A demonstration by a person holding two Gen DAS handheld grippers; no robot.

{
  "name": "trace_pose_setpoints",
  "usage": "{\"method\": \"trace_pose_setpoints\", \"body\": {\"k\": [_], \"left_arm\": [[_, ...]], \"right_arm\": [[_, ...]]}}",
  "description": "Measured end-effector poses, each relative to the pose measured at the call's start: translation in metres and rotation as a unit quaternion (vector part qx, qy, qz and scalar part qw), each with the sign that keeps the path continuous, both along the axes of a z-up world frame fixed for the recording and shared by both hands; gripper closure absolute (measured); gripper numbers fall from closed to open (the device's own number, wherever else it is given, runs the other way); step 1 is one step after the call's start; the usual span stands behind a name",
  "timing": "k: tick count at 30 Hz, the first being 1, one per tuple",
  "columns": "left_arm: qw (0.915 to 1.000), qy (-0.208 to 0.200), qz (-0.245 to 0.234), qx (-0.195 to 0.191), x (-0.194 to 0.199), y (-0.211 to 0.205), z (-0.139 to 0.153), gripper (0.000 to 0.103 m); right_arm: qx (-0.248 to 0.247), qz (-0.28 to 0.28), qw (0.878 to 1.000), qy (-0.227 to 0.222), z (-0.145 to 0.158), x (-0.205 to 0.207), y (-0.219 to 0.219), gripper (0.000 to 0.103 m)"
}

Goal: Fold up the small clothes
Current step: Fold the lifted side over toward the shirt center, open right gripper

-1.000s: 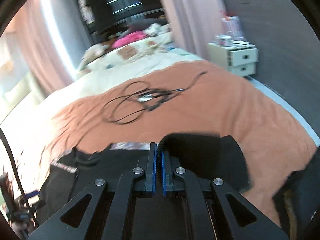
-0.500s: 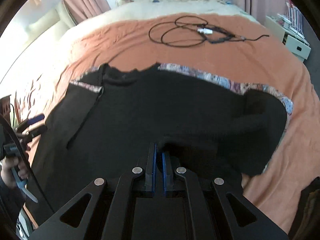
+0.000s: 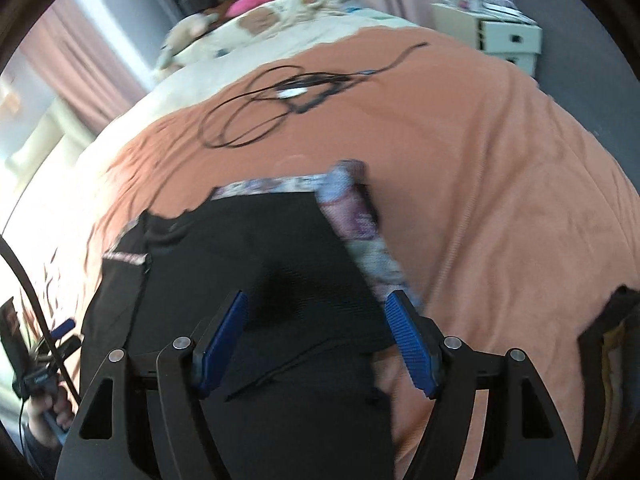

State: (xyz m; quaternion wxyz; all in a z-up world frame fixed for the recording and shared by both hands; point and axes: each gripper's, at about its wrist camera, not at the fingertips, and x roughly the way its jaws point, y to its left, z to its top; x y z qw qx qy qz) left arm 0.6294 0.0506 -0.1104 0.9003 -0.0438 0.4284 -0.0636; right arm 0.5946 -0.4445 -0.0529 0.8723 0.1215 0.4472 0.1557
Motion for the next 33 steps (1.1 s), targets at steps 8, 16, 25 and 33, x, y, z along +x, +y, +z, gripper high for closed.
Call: {"method": "trace_pose_setpoints", "body": {"k": [8, 16, 25, 33], "left_arm": [[0.9999, 0.009, 0.011, 0.007, 0.002, 0.012, -0.011, 0.004], [0.9998, 0.012, 0.007, 0.016, 0.001, 0.017, -0.015, 0.004], [0.9993, 0.018, 0.023, 0.025, 0.006, 0.03, -0.013, 0.004], [0.9991, 0.017, 0.02, 0.034, 0.009, 0.029, -0.01, 0.004]], "right_arm": [[-0.044, -0.019, 0.999, 0.002, -0.015, -0.011, 0.014, 0.032], [-0.088, 0.014, 0.996, -0.018, -0.03, 0.0, 0.039, 0.042], [-0.069, 0.071, 0.993, -0.06, 0.014, -0.014, 0.087, 0.099], [-0.067, 0.105, 0.989, -0.08, 0.04, -0.005, 0.13, 0.099]]}}
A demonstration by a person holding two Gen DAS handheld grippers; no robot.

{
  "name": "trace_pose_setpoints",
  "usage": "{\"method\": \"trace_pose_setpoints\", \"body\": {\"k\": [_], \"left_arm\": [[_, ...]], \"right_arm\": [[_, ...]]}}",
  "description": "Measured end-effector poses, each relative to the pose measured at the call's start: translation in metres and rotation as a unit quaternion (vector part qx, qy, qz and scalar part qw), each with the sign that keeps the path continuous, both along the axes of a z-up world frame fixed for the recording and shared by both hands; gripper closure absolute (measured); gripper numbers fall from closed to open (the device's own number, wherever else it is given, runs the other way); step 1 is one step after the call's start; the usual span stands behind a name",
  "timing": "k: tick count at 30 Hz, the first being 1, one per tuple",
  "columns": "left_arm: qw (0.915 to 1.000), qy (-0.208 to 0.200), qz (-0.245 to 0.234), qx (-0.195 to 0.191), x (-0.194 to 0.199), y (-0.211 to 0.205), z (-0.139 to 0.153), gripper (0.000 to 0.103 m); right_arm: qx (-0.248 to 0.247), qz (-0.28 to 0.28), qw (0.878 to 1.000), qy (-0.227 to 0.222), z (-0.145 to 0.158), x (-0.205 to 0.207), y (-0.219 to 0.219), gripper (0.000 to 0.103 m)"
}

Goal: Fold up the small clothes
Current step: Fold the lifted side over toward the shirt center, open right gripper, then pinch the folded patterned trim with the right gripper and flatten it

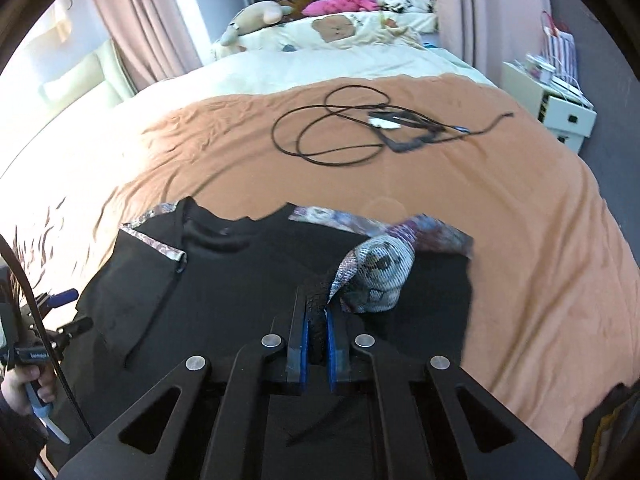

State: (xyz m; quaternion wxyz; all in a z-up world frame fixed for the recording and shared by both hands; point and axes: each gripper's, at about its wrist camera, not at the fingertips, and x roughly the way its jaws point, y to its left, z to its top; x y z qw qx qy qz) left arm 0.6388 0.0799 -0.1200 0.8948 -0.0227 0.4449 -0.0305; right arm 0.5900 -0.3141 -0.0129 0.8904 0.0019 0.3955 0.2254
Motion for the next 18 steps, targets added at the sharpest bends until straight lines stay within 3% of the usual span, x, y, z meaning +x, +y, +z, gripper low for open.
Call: {"method": "trace_pose_setpoints", "body": {"k": [6, 7, 8, 10, 11, 18], "left_arm": [[1.0, 0.001, -0.003, 0.003, 0.003, -0.001, -0.001, 0.004], [1.0, 0.001, -0.002, 0.002, 0.004, -0.002, -0.002, 0.004], [1.0, 0.002, -0.002, 0.002, 0.005, -0.003, -0.002, 0.004], [1.0, 0.002, -0.003, 0.002, 0.007, -0.006, -0.002, 0.004], [1.0, 0.001, -0.004, 0.002, 0.007, -0.007, -0.001, 0.004], [0.9999, -0.002, -0.016, -0.003, 0.014, -0.033, 0.004, 0.004]], "right_arm": [[0.012, 0.003, 1.0, 0.001, -0.008, 0.014, 0.019, 0.098], [0.015, 0.006, 1.0, 0.01, -0.01, 0.017, 0.024, 0.092], [0.02, 0.009, 1.0, 0.019, -0.013, 0.019, 0.025, 0.085], [0.032, 0.012, 0.999, 0.02, -0.013, 0.02, 0.025, 0.033], [0.039, 0.009, 0.999, 0.013, -0.011, 0.02, 0.021, 0.028], [0.075, -0.031, 0.997, 0.017, -0.021, 0.018, -0.036, 0.028]]}}
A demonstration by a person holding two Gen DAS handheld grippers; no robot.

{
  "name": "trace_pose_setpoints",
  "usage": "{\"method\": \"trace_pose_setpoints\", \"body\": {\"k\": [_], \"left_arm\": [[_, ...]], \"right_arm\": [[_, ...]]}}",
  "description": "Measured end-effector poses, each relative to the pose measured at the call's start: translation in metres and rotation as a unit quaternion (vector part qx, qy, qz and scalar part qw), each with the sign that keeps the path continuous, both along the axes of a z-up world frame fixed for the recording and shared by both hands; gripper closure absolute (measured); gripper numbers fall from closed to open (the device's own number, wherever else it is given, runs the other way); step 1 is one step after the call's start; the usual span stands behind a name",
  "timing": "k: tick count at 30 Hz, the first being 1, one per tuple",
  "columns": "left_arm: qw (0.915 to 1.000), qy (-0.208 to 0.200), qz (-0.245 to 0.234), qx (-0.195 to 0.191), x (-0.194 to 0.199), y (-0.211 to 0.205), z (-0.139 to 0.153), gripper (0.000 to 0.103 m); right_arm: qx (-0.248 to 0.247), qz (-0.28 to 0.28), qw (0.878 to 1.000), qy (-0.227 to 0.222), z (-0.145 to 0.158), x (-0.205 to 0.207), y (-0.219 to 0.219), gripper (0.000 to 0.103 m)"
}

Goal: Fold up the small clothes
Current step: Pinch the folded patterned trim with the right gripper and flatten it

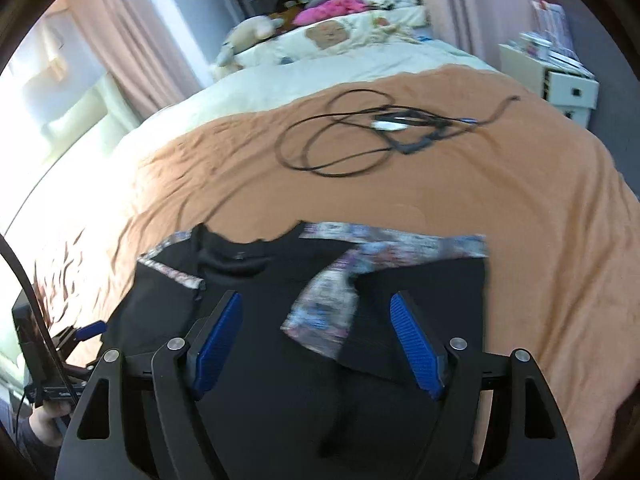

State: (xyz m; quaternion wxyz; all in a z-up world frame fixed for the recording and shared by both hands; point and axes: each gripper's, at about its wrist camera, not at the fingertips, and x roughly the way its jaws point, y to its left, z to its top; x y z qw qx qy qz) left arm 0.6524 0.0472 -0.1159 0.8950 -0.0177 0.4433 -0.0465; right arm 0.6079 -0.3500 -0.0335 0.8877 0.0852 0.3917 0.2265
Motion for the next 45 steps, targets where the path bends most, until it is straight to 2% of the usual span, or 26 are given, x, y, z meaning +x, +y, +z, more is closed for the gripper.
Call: {"method": "trace_pose_setpoints", "body": {"k": [4, 8, 17, 21, 22, 25, 28, 29, 31, 33, 36, 45], "left_arm": [[0.9999, -0.003, -0.015, -0.002, 0.006, -0.025, 0.005, 0.004], [0.9994, -0.005, -0.034, -0.002, 0.009, -0.051, 0.007, 0.004], [0.9981, -0.001, -0.06, 0.01, 0.014, -0.084, 0.001, 0.004], [0.998, 0.002, -0.062, 0.015, 0.015, -0.082, -0.005, 0.004], [0.998, 0.004, -0.061, 0.016, 0.016, -0.079, -0.007, 0.004], [0.9983, 0.005, -0.055, 0.018, 0.017, -0.071, -0.01, 0.004], [0.9989, 0.006, -0.046, 0.012, 0.019, -0.059, -0.014, 0.004], [0.9989, 0.007, -0.044, 0.012, 0.019, -0.056, -0.015, 0.004], [0.9991, 0.008, -0.04, 0.011, 0.018, -0.049, -0.017, 0.004], [0.9993, 0.008, -0.036, 0.011, 0.016, -0.041, -0.019, 0.004], [0.9995, 0.008, -0.029, 0.007, 0.016, -0.03, -0.021, 0.004], [0.9999, 0.008, -0.013, -0.003, 0.015, -0.003, -0.022, 0.004]], "right_arm": [[-0.006, -0.03, 0.999, 0.011, -0.013, -0.003, -0.028, 0.028], [-0.009, -0.009, 1.0, 0.024, -0.023, -0.005, -0.033, 0.031], [-0.07, 0.031, 0.996, 0.037, -0.04, 0.005, -0.004, 0.031], [-0.121, 0.049, 0.991, 0.034, -0.055, 0.008, 0.019, 0.031], [-0.137, 0.054, 0.989, 0.032, -0.059, 0.009, 0.026, 0.034], [-0.175, 0.06, 0.982, 0.024, -0.065, 0.011, 0.04, 0.058], [-0.196, 0.054, 0.979, 0.023, -0.071, 0.017, 0.049, 0.07], [-0.204, 0.053, 0.977, 0.021, -0.072, 0.018, 0.051, 0.077], [-0.205, 0.057, 0.977, 0.017, -0.073, 0.02, 0.059, 0.089], [-0.194, 0.06, 0.979, 0.011, -0.07, 0.019, 0.065, 0.095], [-0.176, 0.064, 0.982, -0.001, -0.062, 0.018, 0.074, 0.099], [-0.127, 0.071, 0.989, -0.01, -0.04, 0.025, 0.102, 0.1]]}}
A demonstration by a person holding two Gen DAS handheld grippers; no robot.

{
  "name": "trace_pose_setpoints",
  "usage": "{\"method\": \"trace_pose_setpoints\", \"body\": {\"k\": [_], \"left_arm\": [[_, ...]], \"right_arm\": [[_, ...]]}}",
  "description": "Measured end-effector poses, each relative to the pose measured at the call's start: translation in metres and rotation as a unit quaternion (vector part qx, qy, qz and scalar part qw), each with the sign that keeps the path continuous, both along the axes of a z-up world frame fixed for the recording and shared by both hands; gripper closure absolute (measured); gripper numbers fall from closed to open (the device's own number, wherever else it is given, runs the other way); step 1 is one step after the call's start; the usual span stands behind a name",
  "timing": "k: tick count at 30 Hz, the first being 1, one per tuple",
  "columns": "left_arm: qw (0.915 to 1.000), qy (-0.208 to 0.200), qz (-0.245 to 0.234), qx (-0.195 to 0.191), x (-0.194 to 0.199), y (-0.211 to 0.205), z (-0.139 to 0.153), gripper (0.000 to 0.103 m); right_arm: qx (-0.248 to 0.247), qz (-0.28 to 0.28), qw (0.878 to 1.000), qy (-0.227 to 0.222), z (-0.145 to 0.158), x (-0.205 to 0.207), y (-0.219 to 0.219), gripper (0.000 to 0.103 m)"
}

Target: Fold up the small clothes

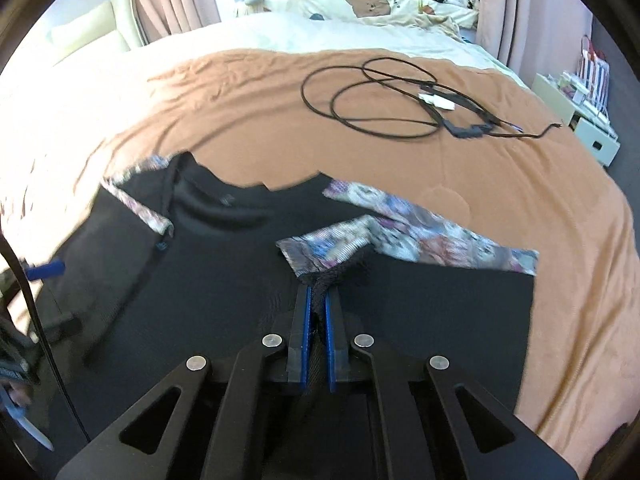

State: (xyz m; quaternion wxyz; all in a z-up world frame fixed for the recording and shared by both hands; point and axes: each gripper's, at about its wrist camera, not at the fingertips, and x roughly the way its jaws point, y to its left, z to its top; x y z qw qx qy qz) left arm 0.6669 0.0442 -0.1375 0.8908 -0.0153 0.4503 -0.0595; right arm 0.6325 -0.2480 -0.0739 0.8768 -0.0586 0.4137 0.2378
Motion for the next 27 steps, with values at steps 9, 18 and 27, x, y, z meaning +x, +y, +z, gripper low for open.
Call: {"method": "trace_pose_setpoints", "body": {"k": [9, 18, 27], "left_arm": [[1.0, 0.002, 0.005, -0.002, 0.0, 0.001, 0.001, 0.004], [0.9999, -0.002, -0.011, -0.01, 0.004, -0.031, 0.01, 0.004], [0.9987, 0.002, -0.049, -0.016, 0.01, -0.093, 0.003, 0.006]], "right_arm": [[0.085, 0.005, 0.995, 0.042, 0.004, 0.006, 0.007, 0.029], [0.088, -0.05, 0.995, 0.02, 0.008, -0.004, -0.075, 0.026], [0.055, -0.082, 0.995, 0.028, -0.01, -0.027, -0.133, 0.026]]}}
